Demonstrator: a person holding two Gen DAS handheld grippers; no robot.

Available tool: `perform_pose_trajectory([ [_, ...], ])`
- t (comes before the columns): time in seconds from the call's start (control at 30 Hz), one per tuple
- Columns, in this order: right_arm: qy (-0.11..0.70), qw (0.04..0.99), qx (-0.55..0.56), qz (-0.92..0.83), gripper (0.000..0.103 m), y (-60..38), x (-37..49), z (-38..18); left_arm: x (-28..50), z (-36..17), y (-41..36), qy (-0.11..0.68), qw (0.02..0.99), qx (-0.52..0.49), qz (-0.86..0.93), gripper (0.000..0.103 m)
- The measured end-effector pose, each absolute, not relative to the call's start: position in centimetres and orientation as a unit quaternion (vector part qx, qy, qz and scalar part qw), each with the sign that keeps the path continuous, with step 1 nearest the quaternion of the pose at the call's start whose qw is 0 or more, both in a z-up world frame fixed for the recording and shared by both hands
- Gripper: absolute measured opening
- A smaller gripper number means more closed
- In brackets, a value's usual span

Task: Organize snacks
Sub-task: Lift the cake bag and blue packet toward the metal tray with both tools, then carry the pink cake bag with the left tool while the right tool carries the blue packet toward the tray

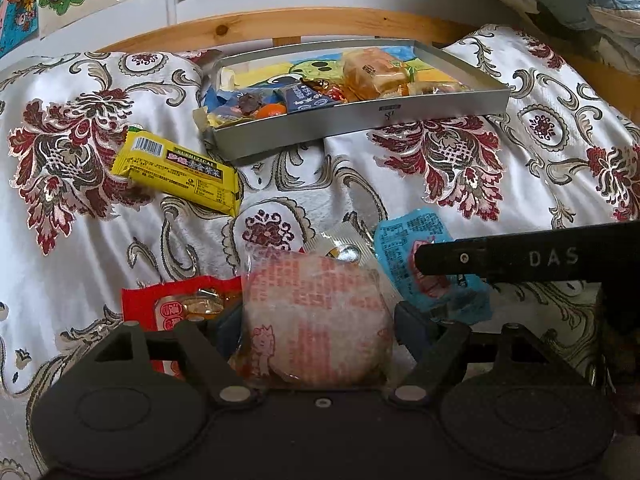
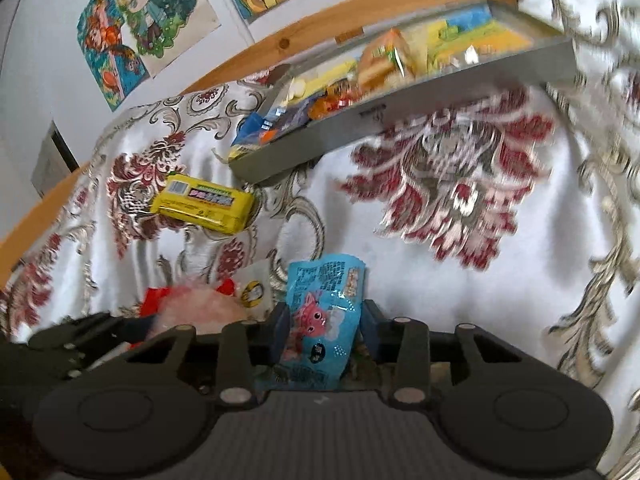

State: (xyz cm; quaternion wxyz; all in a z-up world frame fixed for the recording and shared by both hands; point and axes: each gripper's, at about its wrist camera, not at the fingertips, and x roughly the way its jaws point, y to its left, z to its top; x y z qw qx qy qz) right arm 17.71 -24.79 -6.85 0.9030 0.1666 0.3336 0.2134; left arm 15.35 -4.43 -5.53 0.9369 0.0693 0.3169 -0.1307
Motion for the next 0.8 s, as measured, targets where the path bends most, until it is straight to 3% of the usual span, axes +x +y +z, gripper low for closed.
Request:
perform_pose_trajectory([
  [0.23, 0.342, 0.899, 0.167, 0.216, 0.053, -24.2, 17.8, -7.8, 15.3, -5.6, -4.5, 0.316, 0.936, 0.074, -0.132, 0.083],
  [0.5, 0.329, 0.906, 0.171, 0.206, 0.049, -23.9, 18.7, -8.0, 15.1, -5.8, -4.9, 0.318, 0.934, 0.092, -0.136, 0.087],
  [0.67, 0.333, 0.898, 0.18, 0.225, 0.033, -24.0, 18.5, -7.5, 14.8, -6.0, -5.2, 0.318, 0.932, 0.114, -0.134, 0.084],
  [0.8, 0.325, 0.883, 0.216, 0.263, 0.03, -24.9, 18.1, -6.2, 14.6, -5.8, -4.9, 0.319, 0.931, 0.119, -0.128, 0.079],
])
